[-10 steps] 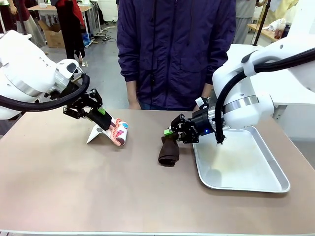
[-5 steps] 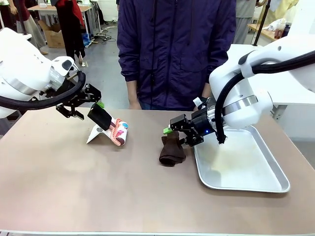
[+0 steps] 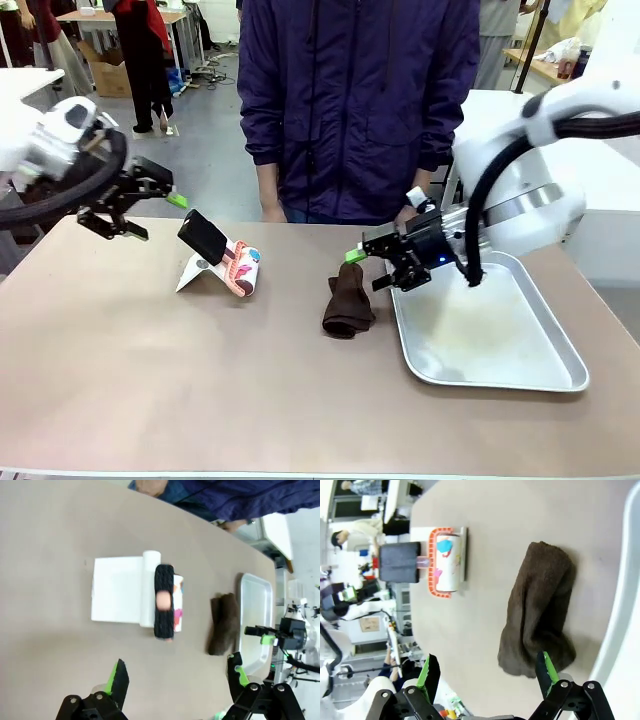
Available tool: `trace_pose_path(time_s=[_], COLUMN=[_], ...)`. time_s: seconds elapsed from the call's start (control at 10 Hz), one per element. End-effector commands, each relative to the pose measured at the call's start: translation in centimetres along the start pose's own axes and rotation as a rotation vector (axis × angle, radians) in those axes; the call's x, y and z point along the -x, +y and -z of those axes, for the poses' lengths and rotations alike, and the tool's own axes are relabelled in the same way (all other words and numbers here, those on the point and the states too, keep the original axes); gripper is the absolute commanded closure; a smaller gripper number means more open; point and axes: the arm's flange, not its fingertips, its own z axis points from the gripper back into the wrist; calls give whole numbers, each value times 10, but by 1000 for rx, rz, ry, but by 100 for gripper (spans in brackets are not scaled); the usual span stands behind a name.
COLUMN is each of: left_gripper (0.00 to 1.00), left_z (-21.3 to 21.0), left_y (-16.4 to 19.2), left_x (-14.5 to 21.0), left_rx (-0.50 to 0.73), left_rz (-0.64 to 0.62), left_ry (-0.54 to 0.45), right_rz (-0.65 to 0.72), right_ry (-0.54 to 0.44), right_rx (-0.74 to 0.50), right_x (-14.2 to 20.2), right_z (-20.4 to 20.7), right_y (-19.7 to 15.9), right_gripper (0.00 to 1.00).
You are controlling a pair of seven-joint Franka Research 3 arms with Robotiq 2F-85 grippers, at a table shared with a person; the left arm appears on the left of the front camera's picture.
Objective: Clean the surface of the table.
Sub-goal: Return the Lint Roller and towel to their original positions.
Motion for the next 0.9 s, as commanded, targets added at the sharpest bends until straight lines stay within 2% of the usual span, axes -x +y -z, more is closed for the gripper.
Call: trace_pose_path(time_s=[0.0, 0.3, 0.4, 0.5, 0.6, 0.8], left_gripper=[0, 0, 0, 0, 0, 0], left_z=[-32, -76, -84, -93, -95, -87], left_y=[18, 63, 88, 119, 145, 177], left_x=[35, 76, 79, 78, 75, 67], left_rx=[127, 306, 362, 467, 570, 662], left_rz=[20, -39, -76, -85, -68, -96], left_ry=[-4, 40, 53, 78, 118, 114], right_rz=[22, 82, 99, 99, 121, 148], right_ry=[-20, -25, -2, 5, -11, -91], right_rx=[-106, -349, -411, -456, -490, -529], right_x=[11, 30, 36, 43, 49, 61], right_z=[-32, -95, -119, -144, -165, -195], right_y=[-19, -46, -52, -57, -62, -71], right_gripper=[0, 0, 0, 0, 0, 0])
